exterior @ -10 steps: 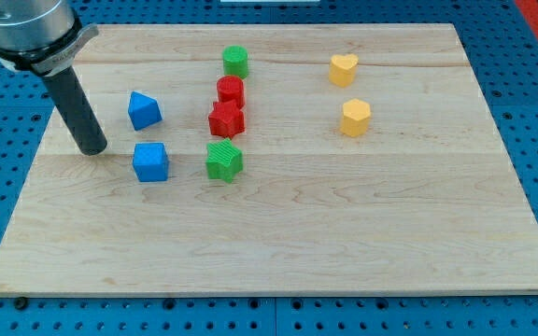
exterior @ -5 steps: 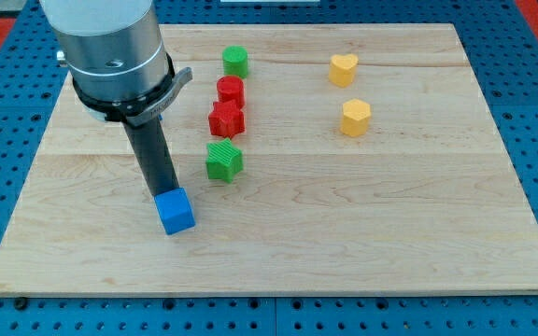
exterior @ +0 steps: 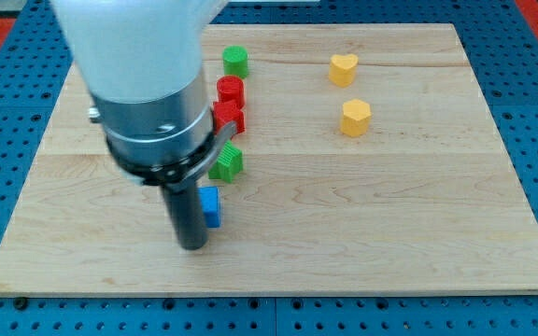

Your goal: Move the blue cube parallel to the bottom of the yellow hexagon

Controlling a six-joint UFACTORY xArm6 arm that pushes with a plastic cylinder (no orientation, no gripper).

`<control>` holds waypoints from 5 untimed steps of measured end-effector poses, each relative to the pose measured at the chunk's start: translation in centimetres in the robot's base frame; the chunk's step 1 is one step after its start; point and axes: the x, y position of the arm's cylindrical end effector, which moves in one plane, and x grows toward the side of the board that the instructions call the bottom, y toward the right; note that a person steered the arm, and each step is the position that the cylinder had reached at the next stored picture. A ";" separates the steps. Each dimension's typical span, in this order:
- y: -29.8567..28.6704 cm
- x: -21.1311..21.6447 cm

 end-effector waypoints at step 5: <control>13.5 -6.2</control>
